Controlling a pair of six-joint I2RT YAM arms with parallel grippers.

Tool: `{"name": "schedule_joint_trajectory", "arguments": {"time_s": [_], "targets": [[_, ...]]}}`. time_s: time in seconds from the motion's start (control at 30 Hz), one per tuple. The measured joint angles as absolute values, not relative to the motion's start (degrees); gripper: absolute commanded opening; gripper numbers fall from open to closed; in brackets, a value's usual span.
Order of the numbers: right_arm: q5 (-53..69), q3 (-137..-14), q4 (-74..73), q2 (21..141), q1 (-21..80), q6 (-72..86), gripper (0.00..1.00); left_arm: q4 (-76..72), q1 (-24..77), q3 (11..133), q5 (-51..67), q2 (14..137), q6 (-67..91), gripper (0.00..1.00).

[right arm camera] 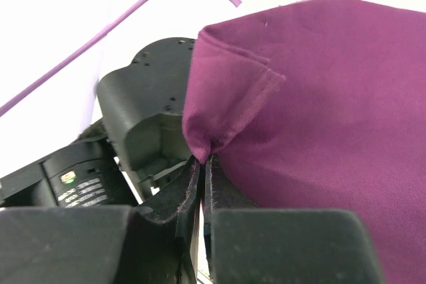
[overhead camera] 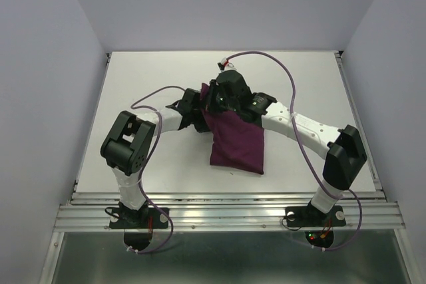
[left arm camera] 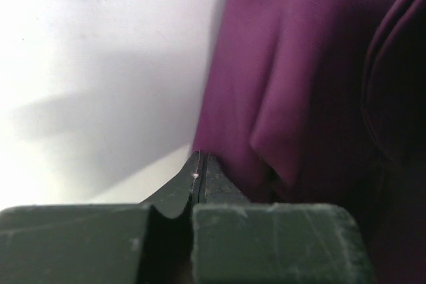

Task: Prepare the surgical pack
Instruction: Pack the surgical kit at the center of the board.

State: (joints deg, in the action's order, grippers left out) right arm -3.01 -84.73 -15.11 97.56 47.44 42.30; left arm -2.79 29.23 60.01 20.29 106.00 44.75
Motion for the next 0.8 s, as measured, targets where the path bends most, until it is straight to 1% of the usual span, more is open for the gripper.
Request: {"name": "schedule_joint_trajectory", "arguments": {"time_s": [0.33,0.8], "targets": [[-1.7,-84.7,-15.2,97.6,47.7,42.2,0.01,-5.2,29.0,58.3,23.4,104.5,42.5,0.0],[0.7,-84.7,-18.1,98.2,47.5,41.8,0.01,-18.9,30.7,54.7,26.6,108.1,53.9,0.0]]}}
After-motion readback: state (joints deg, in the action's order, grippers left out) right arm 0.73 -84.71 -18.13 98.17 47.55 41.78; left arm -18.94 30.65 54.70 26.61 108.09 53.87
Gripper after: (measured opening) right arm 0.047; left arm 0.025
